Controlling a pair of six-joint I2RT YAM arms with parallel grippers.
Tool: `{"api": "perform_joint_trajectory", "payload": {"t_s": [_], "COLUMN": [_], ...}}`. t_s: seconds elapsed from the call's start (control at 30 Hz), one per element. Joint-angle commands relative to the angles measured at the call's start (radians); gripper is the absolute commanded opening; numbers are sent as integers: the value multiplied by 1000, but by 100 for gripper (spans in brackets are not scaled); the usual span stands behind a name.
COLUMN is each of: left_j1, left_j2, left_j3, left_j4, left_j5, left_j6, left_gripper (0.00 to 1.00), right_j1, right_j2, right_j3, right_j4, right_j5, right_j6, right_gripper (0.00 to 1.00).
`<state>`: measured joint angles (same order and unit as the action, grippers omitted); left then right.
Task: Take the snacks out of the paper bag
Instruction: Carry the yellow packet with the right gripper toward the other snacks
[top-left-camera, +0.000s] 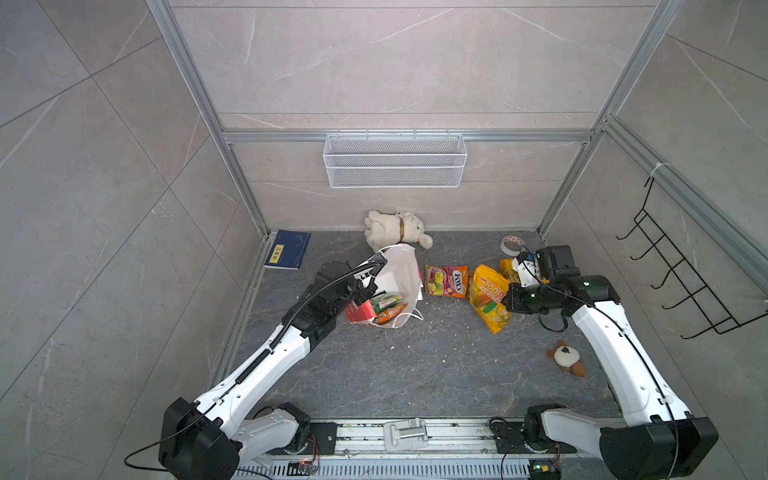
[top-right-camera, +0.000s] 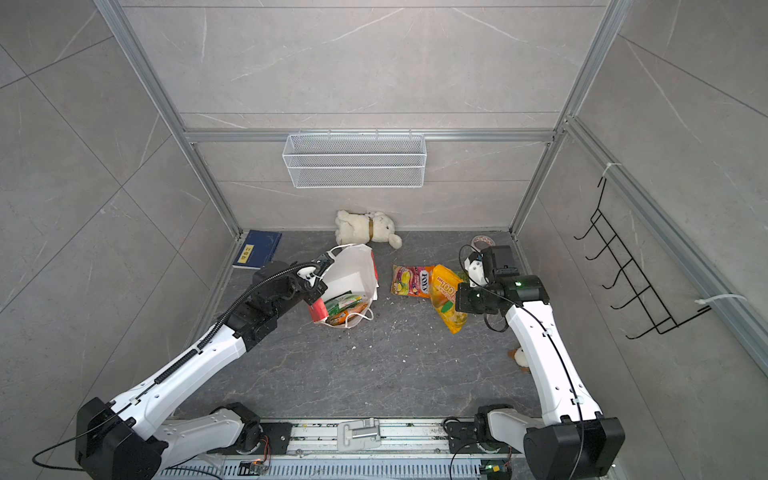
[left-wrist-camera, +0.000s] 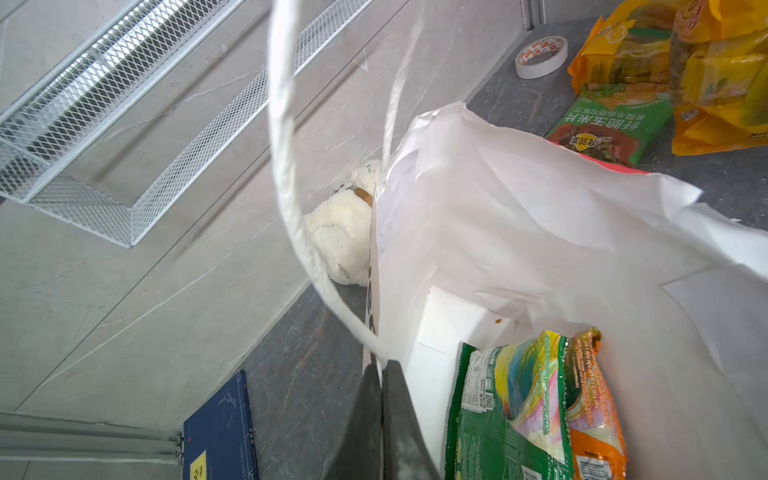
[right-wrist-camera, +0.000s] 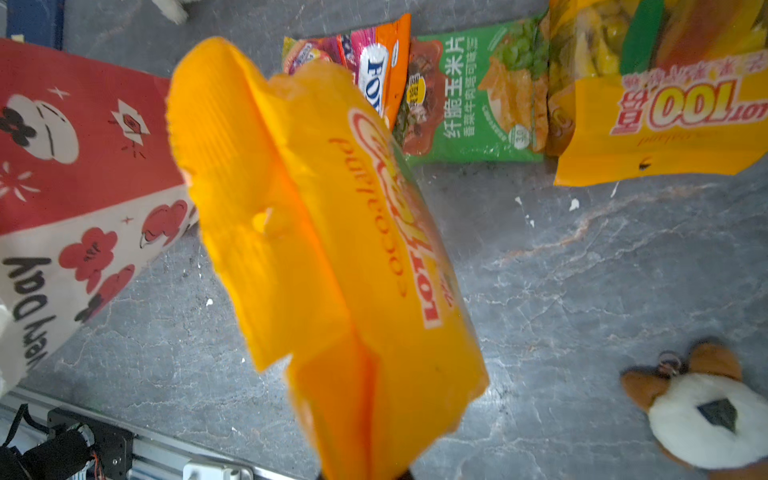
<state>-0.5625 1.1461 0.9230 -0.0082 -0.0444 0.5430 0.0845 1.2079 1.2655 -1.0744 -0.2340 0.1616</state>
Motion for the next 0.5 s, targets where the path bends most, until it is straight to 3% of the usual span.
{"api": "perform_joint_trajectory", "payload": {"t_s": [0.0,0.33,0.47], "left_j1": [-2,-5,-4], "left_j2": [-21,-19,-24], "left_j3": [-30,-53,-72], "left_j4": [45,69,83], "left_j5": [65,107,116], "left_j6": [-30,-25,-31], "left_gripper": [0,0,0], "right_j1": [-3,-3,-3], "right_j2": [-27,11,47], "right_j3": [15,-11,-19], "right_j4": [-46,-165,-173], "right_j5": [-21,-42,19], "right_j6": [-7,-16,-11], "right_gripper": [0,0,0]}}
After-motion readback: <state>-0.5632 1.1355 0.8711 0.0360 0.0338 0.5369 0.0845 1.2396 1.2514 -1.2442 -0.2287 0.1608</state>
